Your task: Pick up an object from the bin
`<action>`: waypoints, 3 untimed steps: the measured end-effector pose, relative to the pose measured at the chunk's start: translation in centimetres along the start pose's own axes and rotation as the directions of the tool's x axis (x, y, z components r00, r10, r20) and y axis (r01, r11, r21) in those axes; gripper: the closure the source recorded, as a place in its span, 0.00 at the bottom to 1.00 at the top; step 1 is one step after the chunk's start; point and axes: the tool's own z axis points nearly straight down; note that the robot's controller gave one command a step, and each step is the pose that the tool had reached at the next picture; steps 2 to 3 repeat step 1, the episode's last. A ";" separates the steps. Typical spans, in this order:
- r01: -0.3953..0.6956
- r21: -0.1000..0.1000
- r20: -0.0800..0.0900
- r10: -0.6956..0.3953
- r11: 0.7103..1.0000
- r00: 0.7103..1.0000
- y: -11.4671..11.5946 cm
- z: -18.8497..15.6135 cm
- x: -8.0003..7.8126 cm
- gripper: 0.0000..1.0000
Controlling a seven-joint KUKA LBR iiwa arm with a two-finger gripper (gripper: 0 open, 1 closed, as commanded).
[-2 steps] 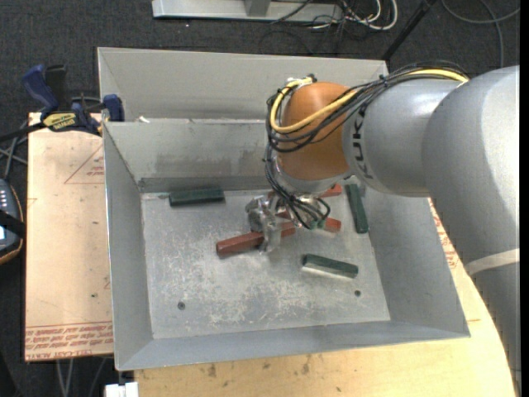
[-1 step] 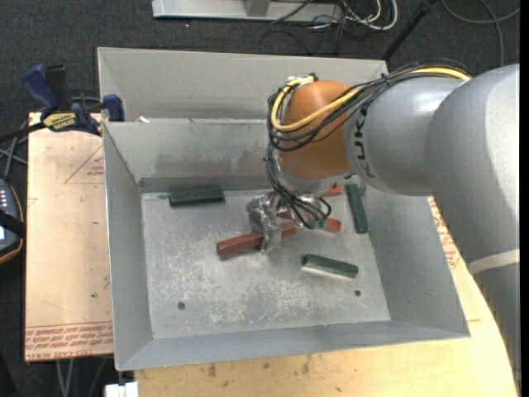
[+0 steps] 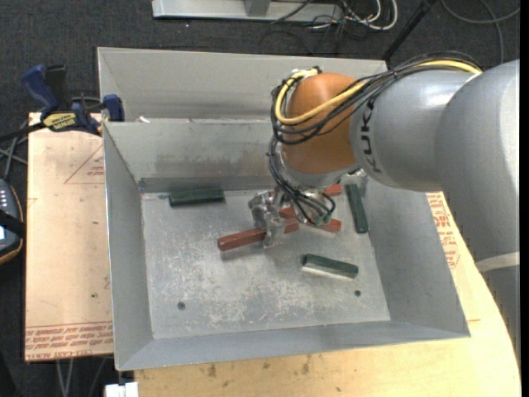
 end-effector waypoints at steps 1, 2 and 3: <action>0.000 0.001 0.007 0.000 1.000 1.000 0.0 -1.7 -0.2 1.00; 0.000 0.001 0.007 0.000 1.000 1.000 0.0 -1.7 -0.2 1.00; 0.000 0.001 0.007 0.000 1.000 1.000 0.0 -1.7 -0.2 1.00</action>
Offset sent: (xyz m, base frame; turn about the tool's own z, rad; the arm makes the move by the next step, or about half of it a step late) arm -0.0001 0.0000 0.0858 0.0000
